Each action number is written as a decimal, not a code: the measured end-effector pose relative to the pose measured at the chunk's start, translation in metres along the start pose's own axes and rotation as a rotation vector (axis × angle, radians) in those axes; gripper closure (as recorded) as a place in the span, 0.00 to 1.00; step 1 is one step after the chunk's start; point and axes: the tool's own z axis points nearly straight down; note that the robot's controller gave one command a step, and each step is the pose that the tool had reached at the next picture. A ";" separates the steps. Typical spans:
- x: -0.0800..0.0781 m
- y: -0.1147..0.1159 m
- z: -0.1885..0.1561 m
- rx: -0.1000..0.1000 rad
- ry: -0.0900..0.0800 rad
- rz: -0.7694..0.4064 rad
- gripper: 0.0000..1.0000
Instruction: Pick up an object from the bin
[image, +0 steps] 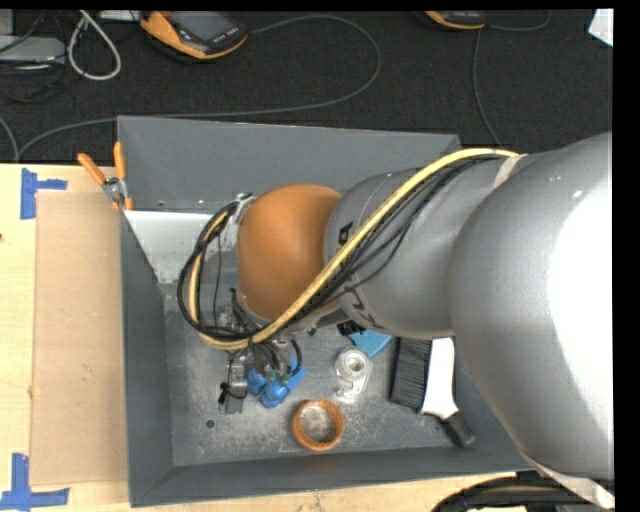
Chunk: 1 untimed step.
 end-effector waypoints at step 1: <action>-0.011 -0.023 0.052 0.001 0.001 -0.075 0.00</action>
Offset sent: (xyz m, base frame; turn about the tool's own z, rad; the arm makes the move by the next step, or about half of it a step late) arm 0.0029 -0.0268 -0.0201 0.0631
